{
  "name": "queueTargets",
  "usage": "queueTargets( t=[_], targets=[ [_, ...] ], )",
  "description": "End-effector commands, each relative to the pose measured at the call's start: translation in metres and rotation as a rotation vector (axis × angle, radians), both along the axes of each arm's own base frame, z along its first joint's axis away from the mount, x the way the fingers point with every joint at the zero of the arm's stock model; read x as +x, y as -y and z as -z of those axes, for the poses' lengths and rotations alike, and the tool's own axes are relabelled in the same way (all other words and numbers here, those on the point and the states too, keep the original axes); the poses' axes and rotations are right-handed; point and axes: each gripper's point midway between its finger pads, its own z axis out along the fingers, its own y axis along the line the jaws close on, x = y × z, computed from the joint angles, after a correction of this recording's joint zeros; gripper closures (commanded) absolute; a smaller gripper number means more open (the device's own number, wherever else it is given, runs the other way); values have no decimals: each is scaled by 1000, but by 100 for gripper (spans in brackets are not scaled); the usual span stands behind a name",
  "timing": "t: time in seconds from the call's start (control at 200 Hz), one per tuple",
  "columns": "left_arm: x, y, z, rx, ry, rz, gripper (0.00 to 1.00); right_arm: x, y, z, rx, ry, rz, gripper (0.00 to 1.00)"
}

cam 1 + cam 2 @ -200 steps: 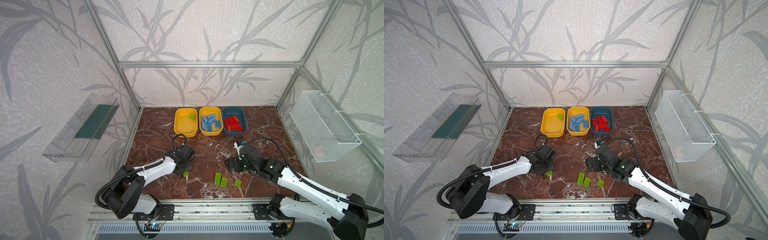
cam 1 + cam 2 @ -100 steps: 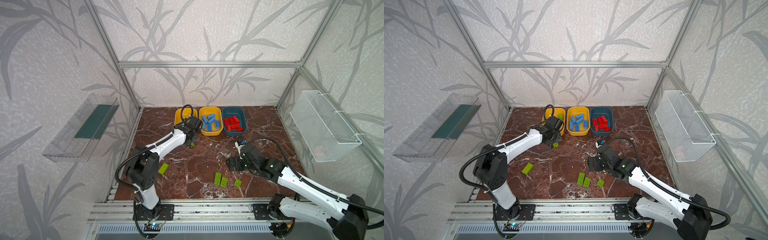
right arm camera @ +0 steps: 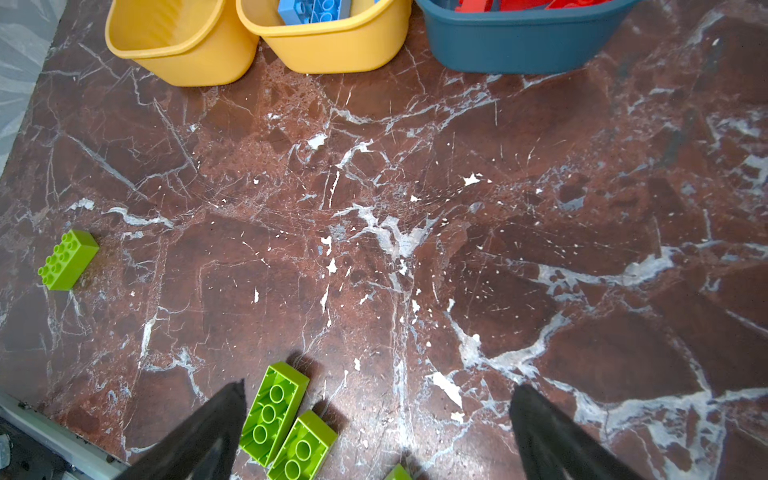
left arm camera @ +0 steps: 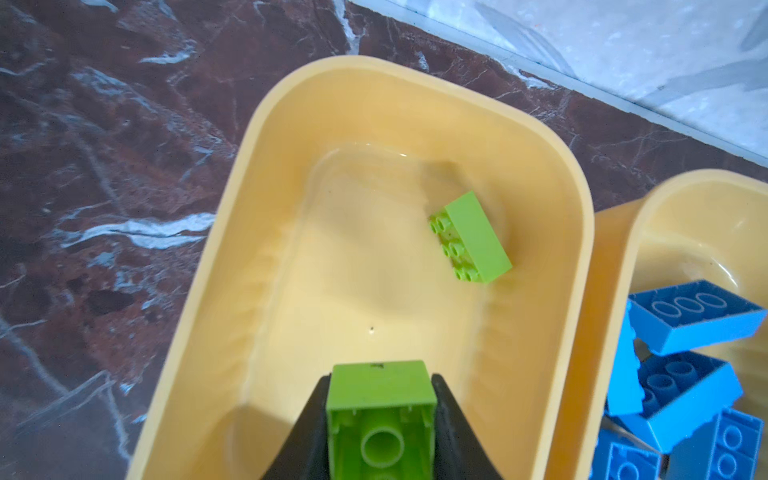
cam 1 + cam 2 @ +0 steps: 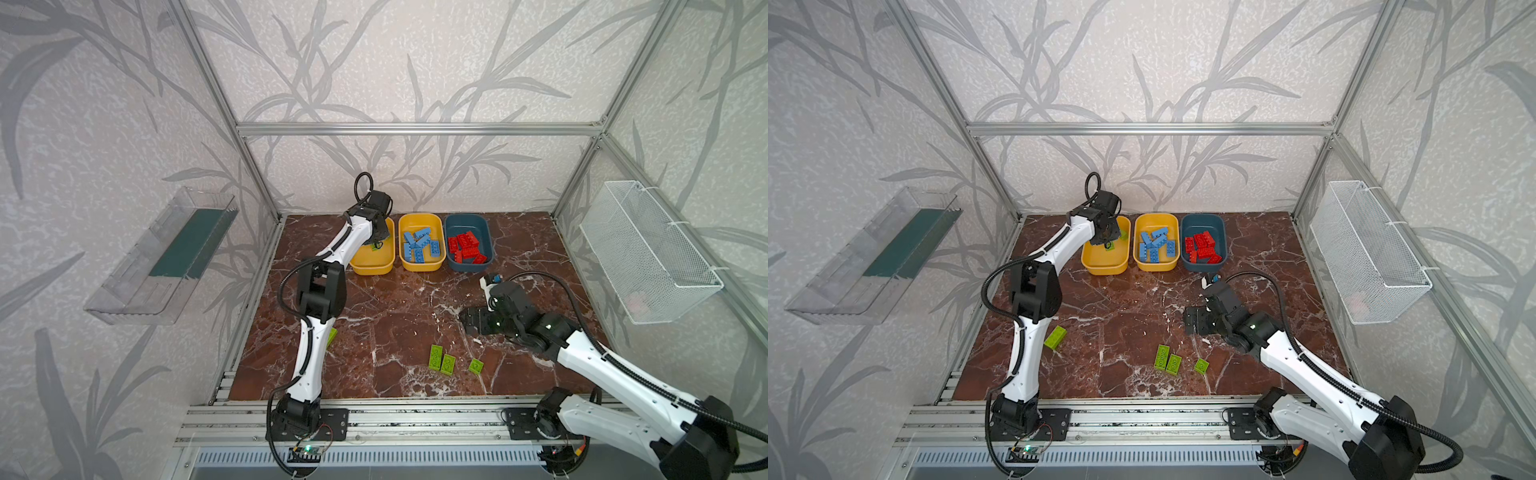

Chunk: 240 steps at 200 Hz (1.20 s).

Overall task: Sort the legos into containers by color
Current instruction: 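Carry the green brick into the large yellow tub with the left gripper, then lower the left gripper onto a lime-green brick and grasp it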

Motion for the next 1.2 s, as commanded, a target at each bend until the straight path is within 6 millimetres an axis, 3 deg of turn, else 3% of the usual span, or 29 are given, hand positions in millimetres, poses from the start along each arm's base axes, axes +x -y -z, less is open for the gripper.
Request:
queueTargets(
  t=[0.0, 0.13, 0.29, 0.3, 0.38, 0.48, 0.695, 0.855, 1.0, 1.195],
  targets=[
    [2, 4, -3, -24, -45, 27, 50, 4, 2, 0, 5, -6, 0, 1],
    [4, 9, -19, -54, -24, 35, 19, 9, 1, -4, 13, 3, 1, 1],
    [-27, -1, -42, -30, 5, 26, 16, 10, -6, -7, 43, 2, -15, 1],
    [-29, -2, -53, -32, 28, 24, 16, 9, -7, -7, 44, 1, -17, 1],
    [-62, -20, -62, -16, 54, -14, 15, 8, -9, -8, 64, 1, -24, 1],
    [-116, -46, -60, 7, 55, -87, 14, 5, -13, -7, 86, -6, -41, 1],
    [-243, -95, -18, 31, -30, -216, 14, -1, -22, -11, 85, -2, -90, 1],
    [-308, -123, 5, 54, -36, -287, 11, -6, -32, -15, 94, -2, -124, 1],
    [-331, -133, 25, 61, -38, -313, 9, -13, -39, -16, 98, -2, -150, 1],
    [-322, -128, 39, 64, -42, -269, 7, -26, -36, -16, 85, -1, -153, 1]
  ],
)
